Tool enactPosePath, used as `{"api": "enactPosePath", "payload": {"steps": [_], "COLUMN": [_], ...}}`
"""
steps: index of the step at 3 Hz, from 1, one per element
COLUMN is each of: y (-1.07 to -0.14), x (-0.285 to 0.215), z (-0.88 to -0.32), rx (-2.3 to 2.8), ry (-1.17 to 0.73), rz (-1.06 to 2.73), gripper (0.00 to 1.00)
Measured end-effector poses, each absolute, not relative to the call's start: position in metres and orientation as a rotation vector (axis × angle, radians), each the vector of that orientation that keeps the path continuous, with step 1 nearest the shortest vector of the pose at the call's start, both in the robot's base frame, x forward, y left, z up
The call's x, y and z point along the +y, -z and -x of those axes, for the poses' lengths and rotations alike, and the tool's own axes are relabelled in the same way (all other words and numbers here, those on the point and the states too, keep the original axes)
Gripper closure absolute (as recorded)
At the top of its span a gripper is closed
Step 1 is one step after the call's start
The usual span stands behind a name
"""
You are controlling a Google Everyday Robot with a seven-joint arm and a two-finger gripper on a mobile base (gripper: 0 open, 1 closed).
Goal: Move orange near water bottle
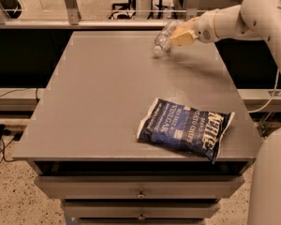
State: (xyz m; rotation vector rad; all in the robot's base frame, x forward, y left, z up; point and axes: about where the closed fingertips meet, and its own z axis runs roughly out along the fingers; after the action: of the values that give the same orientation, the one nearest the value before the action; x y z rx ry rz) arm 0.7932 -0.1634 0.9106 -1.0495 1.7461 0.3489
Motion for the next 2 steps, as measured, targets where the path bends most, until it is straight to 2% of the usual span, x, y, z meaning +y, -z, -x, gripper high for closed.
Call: {"api": "enactPosePath", "payload": {"steps": [2], "y": [-0.887], "x": [-0.157], "z": [-0.778], "rx": [1.786], "ry": [-0.395], "rz": [1.029], "gripper": [0.13]}}
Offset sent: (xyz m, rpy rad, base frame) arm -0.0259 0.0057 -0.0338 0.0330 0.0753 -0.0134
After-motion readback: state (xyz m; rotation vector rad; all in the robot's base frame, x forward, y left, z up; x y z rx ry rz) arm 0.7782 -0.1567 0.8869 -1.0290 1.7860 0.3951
